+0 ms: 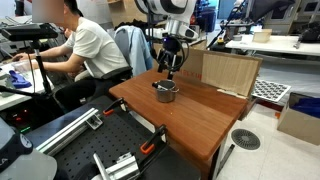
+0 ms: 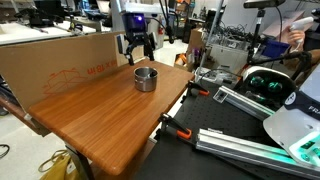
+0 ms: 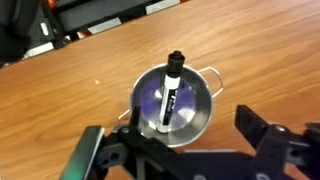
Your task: Pick the markup and place it in the pot
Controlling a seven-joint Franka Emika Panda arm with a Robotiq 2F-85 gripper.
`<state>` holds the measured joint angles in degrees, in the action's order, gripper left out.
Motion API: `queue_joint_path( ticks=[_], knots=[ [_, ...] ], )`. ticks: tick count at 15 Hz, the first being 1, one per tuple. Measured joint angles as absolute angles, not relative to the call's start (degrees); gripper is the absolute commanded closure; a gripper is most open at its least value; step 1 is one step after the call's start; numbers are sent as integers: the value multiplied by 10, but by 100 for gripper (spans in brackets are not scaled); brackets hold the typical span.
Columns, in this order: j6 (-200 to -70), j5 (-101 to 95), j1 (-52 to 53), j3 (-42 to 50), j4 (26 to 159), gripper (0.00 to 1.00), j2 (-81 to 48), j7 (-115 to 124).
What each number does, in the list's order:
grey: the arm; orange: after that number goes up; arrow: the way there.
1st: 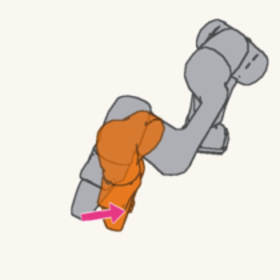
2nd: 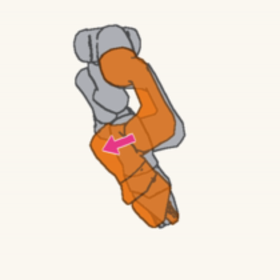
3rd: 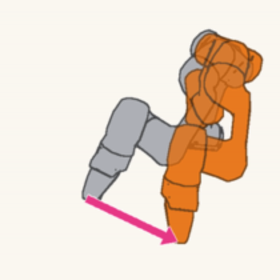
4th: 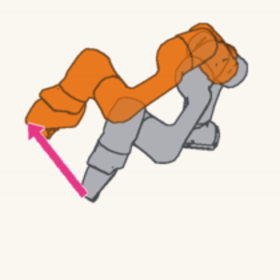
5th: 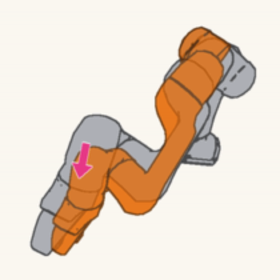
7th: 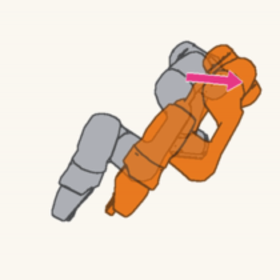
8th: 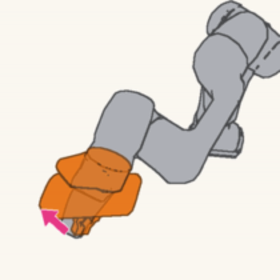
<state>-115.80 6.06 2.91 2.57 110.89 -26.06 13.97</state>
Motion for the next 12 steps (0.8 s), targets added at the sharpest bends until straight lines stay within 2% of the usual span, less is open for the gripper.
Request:
queue_joint_path(
  ticks=[4,12],
  knots=[
    [-1162,51,30,24,1149,0,-197,124],
    [-1162,51,30,24,1145,0,-207,124]
  ],
)
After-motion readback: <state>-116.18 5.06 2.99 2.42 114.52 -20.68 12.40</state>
